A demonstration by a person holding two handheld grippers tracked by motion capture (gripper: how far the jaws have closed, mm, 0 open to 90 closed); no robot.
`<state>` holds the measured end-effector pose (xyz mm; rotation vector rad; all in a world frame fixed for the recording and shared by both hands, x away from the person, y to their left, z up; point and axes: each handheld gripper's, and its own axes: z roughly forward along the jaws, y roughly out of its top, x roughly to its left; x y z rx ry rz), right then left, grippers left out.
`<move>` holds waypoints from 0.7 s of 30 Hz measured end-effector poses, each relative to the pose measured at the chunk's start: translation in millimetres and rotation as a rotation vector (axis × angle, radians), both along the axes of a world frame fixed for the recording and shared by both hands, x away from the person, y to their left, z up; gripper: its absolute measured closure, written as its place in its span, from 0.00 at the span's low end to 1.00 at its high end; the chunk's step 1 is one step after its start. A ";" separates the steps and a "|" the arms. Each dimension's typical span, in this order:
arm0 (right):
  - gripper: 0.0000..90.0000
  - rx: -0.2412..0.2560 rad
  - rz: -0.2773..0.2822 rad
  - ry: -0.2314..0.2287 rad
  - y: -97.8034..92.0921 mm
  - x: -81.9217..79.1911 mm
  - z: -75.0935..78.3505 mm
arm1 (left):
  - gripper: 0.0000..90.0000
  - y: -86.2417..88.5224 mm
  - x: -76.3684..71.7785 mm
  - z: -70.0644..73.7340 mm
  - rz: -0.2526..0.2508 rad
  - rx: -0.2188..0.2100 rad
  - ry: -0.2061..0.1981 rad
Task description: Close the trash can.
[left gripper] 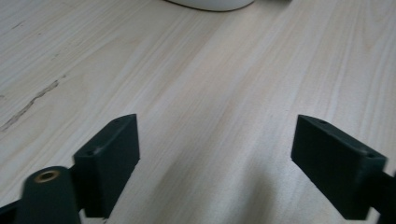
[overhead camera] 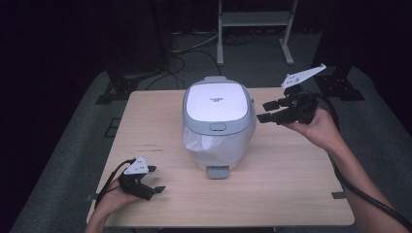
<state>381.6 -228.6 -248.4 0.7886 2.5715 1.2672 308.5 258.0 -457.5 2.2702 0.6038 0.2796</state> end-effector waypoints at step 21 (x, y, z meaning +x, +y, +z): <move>0.39 0.005 -0.066 0.028 -23.7 -11.0 -34.9 | 0.11 -0.2 0.1 -0.5 0.024 0.001 -0.001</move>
